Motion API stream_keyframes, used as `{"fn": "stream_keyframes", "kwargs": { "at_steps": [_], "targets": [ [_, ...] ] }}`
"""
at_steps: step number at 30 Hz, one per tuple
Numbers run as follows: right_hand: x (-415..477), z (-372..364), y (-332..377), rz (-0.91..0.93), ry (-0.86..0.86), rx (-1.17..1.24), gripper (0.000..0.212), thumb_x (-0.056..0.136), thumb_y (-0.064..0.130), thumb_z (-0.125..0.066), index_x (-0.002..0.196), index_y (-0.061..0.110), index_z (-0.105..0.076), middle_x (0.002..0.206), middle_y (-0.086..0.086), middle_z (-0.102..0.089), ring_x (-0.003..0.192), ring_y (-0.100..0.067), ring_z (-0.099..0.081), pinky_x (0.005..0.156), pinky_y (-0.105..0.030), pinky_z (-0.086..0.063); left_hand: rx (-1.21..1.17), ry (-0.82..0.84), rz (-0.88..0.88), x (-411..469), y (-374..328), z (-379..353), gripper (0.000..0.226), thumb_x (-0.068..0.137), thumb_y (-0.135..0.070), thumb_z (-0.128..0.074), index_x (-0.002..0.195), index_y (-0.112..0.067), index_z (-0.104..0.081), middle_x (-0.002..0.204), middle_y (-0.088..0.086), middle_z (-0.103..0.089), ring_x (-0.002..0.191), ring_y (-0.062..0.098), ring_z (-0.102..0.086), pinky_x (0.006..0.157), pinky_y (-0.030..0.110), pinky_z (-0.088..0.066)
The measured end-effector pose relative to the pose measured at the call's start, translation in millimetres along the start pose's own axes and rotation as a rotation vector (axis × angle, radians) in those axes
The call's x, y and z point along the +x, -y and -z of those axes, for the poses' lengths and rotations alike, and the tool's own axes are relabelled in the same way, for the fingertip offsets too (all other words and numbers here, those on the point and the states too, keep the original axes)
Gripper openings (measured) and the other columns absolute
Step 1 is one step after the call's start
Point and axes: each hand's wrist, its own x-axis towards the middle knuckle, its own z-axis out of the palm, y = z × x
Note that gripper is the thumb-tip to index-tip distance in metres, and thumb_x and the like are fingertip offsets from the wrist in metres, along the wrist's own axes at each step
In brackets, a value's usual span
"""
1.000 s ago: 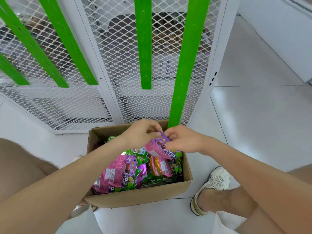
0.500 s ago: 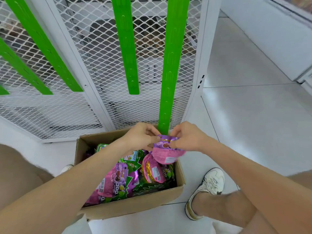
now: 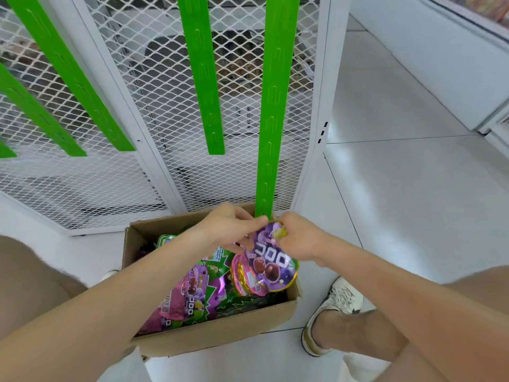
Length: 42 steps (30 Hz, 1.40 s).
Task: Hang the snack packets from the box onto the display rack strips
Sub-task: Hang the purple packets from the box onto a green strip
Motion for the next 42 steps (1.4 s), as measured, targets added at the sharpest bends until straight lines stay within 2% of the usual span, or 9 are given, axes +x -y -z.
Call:
{"fn": "stream_keyframes", "kwargs": {
  "at_steps": [3, 5, 8, 13, 22, 32, 35, 37, 42],
  "targets": [
    [8.7, 12.5, -4.4, -0.005, -0.096, -0.099, 0.021, 0.095, 0.002, -0.056, 0.079, 0.013, -0.064, 0.075, -0.006, -0.064, 0.078, -0.027, -0.061, 0.056, -0.021, -0.045, 0.227, -0.233, -0.203, 15.2, 3.2, 9.2, 0.028, 0.102, -0.025, -0.067, 0.129, -0.017, -0.064, 0.114, 0.000, -0.071, 0.097, 0.020, -0.072, 0.084, 0.034, -0.057],
    [15.7, 16.8, -7.9, 0.002, -0.167, -0.107, 0.014, 0.096, 0.013, -0.065, 0.089, 0.002, -0.071, 0.085, -0.020, -0.070, 0.081, -0.033, -0.061, 0.069, -0.034, -0.046, 0.271, -0.166, -0.277, 20.0, -1.5, 10.1, 0.043, 0.104, -0.006, -0.056, 0.145, -0.018, -0.053, 0.133, -0.003, -0.061, 0.111, 0.011, -0.065, 0.092, 0.026, -0.050],
    [27.5, 18.4, -14.4, 0.047, -0.284, -0.076, 0.032, 0.095, 0.020, -0.068, 0.071, 0.002, -0.060, 0.063, -0.013, -0.055, 0.058, -0.022, -0.044, 0.060, -0.037, -0.033, 0.163, 0.054, -0.241, 26.2, -9.0, 8.3, 0.044, 0.098, 0.005, -0.054, 0.136, -0.016, -0.060, 0.126, -0.011, -0.067, 0.112, -0.002, -0.065, 0.094, 0.011, -0.050],
    [36.3, 15.2, -8.7, 0.073, -0.248, -0.086, 0.045, 0.104, 0.025, -0.056, 0.061, 0.014, -0.045, 0.059, -0.005, -0.043, 0.064, -0.026, -0.041, 0.060, -0.039, -0.027, 0.072, 0.106, -0.265, 60.9, 17.0, 2.2, 0.047, 0.078, -0.034, -0.066, 0.123, -0.024, -0.071, 0.119, 0.009, -0.077, 0.116, 0.038, -0.070, 0.105, 0.060, -0.052],
    [31.0, -5.0, -3.4, 0.106, -0.321, -0.029, 0.056, 0.103, 0.034, -0.058, 0.053, 0.013, -0.042, 0.046, 0.000, -0.034, 0.048, -0.018, -0.033, 0.049, -0.030, -0.029, 0.009, 0.074, -0.246, 26.3, 13.5, 12.0, 0.043, 0.096, -0.039, -0.066, 0.104, 0.004, -0.064, 0.112, 0.036, -0.068, 0.095, 0.043, -0.071, 0.100, 0.067, -0.052],
    [24.5, -21.0, 5.2, 0.126, -0.422, -0.029, 0.056, 0.097, 0.032, -0.062, 0.049, 0.011, -0.041, 0.043, -0.002, -0.036, 0.046, -0.020, -0.037, 0.053, -0.040, -0.025, -0.082, 0.033, -0.175, 16.8, 17.8, 16.8, 0.022, 0.108, -0.020, -0.059, 0.092, -0.007, -0.066, 0.088, 0.008, -0.066, 0.074, 0.021, -0.070, 0.080, 0.034, -0.054],
    [28.1, -23.9, -2.2, 0.100, -0.336, -0.071, 0.058, 0.098, 0.031, -0.060, 0.048, 0.011, -0.039, 0.043, -0.002, -0.034, 0.045, -0.018, -0.035, 0.055, -0.041, -0.024, -0.074, 0.011, -0.160, 18.5, 19.6, 16.0, 0.021, 0.107, -0.027, -0.062, 0.110, -0.008, -0.070, 0.105, 0.006, -0.067, 0.085, 0.020, -0.077, 0.087, 0.027, -0.059],
    [29.8, -24.8, -6.5, 0.081, -0.265, -0.120, 0.060, 0.101, 0.033, -0.059, 0.048, 0.012, -0.040, 0.045, -0.003, -0.035, 0.049, -0.022, -0.036, 0.057, -0.039, -0.025, -0.034, -0.012, -0.197, 14.3, 18.9, 14.4, 0.016, 0.108, -0.023, -0.060, 0.098, -0.014, -0.068, 0.096, 0.010, -0.063, 0.087, 0.026, -0.074, 0.079, 0.026, -0.059],
    [27.8, -17.1, -4.3, 0.157, -0.204, -0.036, 0.013, 0.095, 0.032, -0.069, 0.104, 0.025, -0.062, 0.077, 0.014, -0.059, 0.070, -0.012, -0.053, 0.069, -0.028, -0.036, 0.172, -0.054, -0.354, 19.0, 31.0, 15.4, 0.025, 0.108, -0.024, -0.057, 0.089, -0.032, -0.071, 0.086, 0.005, -0.077, 0.089, 0.027, -0.076, 0.092, 0.052, -0.060]
  ]
}}
